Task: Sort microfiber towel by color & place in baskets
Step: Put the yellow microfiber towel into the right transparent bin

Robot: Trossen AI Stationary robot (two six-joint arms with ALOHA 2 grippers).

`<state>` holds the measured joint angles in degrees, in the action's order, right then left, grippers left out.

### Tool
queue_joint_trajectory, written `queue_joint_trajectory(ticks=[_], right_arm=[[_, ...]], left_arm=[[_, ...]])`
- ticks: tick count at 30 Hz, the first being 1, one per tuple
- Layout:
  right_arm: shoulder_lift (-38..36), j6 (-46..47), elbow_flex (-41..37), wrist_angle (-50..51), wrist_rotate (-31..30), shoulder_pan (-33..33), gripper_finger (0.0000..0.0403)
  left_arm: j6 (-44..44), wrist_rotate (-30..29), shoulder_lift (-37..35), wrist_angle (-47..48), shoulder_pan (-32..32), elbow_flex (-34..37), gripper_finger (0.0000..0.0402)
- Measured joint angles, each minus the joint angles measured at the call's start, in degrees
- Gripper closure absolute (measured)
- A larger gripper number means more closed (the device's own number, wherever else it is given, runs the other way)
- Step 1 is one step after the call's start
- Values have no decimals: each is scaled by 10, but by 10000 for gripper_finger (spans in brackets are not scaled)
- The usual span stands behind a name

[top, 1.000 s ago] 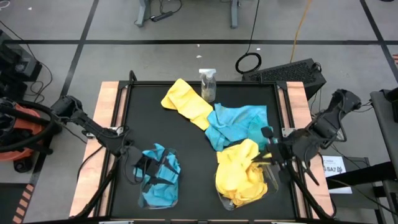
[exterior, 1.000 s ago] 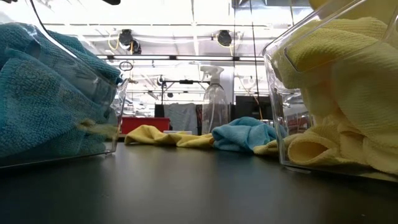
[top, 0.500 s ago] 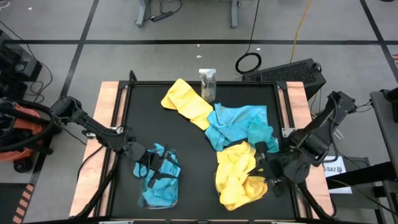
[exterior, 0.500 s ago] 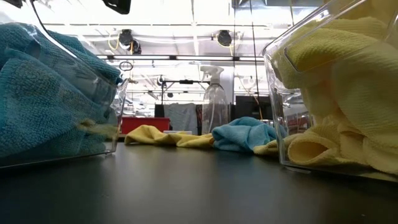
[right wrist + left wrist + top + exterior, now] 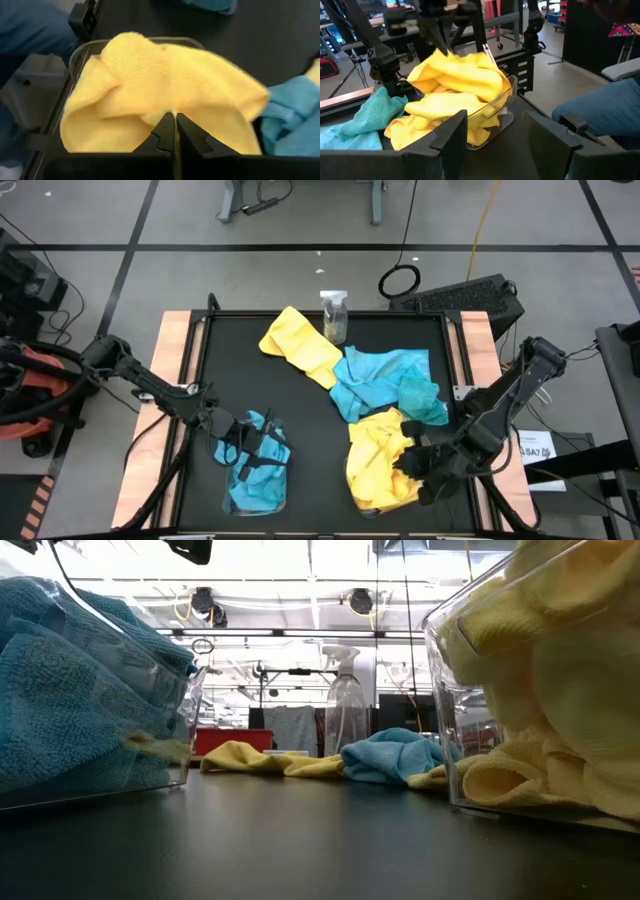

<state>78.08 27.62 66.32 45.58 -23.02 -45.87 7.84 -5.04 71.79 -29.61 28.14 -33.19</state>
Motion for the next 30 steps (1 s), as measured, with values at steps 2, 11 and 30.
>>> queue_joint_trajectory(ticks=[2,11,30], right_arm=[[21,0,0,-9,8,0,402],[118,22,0,-25,24,4,403],[235,21,-32,-83,50,16,403]], left_arm=[[0,0,0,0,0,0,205],[0,0,0,-4,0,0,205],[5,0,0,-4,0,0,205]])
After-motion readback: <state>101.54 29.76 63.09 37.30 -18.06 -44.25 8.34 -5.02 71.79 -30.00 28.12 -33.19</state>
